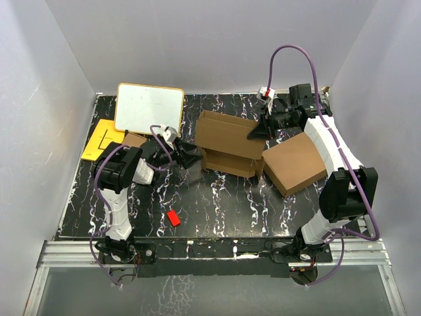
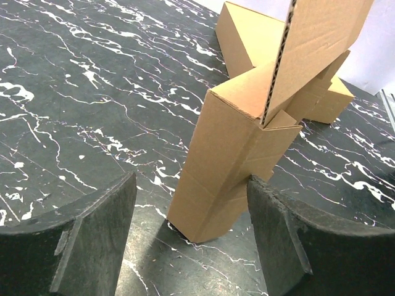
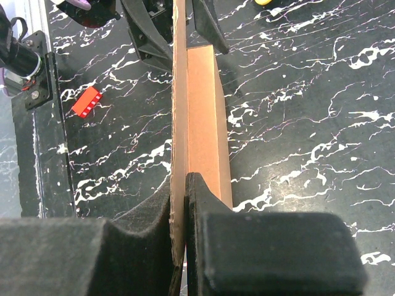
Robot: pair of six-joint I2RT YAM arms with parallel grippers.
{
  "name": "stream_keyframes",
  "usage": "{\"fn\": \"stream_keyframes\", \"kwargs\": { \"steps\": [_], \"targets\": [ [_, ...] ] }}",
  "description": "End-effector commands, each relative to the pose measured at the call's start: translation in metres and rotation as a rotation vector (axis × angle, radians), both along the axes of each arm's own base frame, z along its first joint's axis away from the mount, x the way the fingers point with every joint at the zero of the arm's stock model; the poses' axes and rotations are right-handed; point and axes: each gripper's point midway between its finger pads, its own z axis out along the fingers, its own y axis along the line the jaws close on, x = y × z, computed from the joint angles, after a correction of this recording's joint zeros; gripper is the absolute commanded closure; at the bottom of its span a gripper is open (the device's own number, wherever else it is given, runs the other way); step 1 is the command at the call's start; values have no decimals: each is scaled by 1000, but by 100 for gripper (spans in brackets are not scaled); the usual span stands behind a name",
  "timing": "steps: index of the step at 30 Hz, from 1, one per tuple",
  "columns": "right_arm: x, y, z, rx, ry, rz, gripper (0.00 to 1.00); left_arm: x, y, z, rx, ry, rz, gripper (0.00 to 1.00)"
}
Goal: Fold the paper box
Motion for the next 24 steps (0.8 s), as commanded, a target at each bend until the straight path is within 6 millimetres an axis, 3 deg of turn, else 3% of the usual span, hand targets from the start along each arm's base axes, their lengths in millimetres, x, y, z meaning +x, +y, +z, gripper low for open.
{"fn": "stream_keyframes", "kwargs": {
  "steps": [1,11,19,24],
  "targets": [
    [4,4,15,23,-57,26,92,0,-5,13,0,-59,-9,32],
    [2,6,13,35,-40,34,92,11,-9,2,83,-103,190,31],
    [1,6,10,40,-34,38,92,13,-9,9,82,-125,303,32],
    [1,6,9,41,-31,39,92,16,-15,9,95,-109,314,40]
  ]
}}
